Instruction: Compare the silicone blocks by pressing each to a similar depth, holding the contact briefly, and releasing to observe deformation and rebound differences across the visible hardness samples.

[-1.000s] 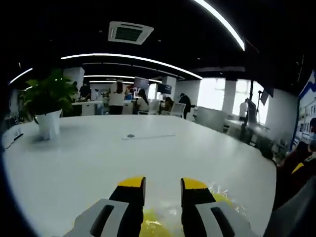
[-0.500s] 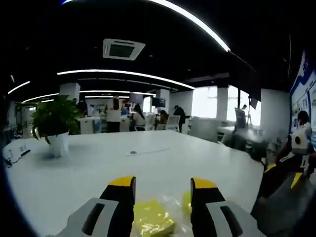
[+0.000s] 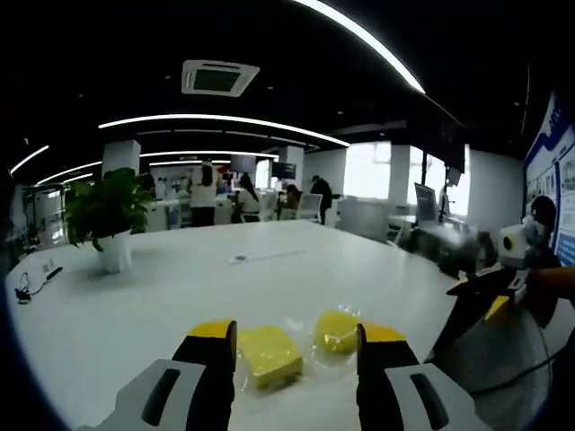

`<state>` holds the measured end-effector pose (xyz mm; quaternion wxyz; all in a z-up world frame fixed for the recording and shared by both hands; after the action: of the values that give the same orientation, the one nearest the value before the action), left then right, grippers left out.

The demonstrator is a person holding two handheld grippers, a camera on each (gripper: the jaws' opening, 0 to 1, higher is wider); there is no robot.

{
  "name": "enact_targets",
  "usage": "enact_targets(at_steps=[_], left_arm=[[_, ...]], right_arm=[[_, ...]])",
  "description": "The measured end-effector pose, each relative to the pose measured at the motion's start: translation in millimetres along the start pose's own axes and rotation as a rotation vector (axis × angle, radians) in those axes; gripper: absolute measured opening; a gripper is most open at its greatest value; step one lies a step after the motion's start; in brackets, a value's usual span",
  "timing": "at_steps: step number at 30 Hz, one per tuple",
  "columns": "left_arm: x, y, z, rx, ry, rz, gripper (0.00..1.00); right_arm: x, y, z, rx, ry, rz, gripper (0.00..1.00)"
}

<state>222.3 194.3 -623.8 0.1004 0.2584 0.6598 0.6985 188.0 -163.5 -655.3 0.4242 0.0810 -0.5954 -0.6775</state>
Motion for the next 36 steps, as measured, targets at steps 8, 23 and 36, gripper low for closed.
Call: enact_targets(at_steps=[8,23,36], left_arm=[[11,-14.8,-13.9,0.041,-0.038,0.034,0.8],[22,-39.6,-23.9,-0.022,-0.015,0.082,1.0],[24,-56.5,-21.6,-0.014,0.044,0.115,1.0]], right_arm=[[-3,-1.2,-6,-0.001,-0.037,-0.013,0.81],[-15,-11.2,-14,0.043,-0.084,0.039,0.96],[-17,-16.0,-17,0.055,-0.086,0.036,0.96]])
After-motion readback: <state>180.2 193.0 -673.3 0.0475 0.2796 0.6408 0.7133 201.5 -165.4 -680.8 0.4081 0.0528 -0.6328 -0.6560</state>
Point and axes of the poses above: the point that each gripper's makers call its tool centre point, and the gripper's own axes: x roughly backward along the fingers, z roughly to its left, y roughly out of its top, the point moved 10 cm from there along x, roughly backward along the fingers, and after that the axes turned 4 degrees about -x, right-handed, at the moved point
